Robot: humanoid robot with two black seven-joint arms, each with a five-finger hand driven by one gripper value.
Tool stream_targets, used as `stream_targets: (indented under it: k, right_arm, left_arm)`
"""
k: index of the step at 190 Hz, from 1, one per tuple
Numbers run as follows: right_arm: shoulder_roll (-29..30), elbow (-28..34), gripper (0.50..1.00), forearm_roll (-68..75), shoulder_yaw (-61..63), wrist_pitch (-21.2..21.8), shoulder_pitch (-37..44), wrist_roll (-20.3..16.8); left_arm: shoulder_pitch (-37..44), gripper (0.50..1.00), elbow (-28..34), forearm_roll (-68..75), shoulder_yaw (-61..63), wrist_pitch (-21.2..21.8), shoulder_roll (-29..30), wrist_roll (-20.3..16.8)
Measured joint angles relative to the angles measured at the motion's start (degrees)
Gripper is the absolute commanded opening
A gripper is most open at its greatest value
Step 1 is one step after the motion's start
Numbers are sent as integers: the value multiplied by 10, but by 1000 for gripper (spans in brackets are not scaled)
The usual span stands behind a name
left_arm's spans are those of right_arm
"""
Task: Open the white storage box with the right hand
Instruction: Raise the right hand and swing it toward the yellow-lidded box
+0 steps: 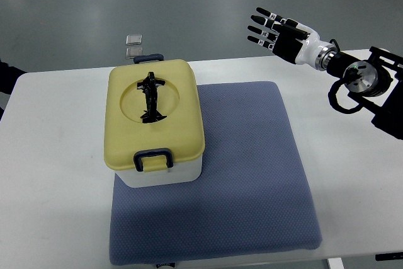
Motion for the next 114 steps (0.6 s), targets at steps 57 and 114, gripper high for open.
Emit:
stream_targets:
  k: [57, 114]
  right_arm:
    - [-3, 1, 926, -6, 0, 0, 0, 0]
    - [-11, 2, 924, -61, -1, -5, 34, 5]
  left_arm:
    - [3, 1000, 4, -1, 0, 0, 0, 0]
    - [-1, 1000, -2, -1, 2, 0, 0, -1]
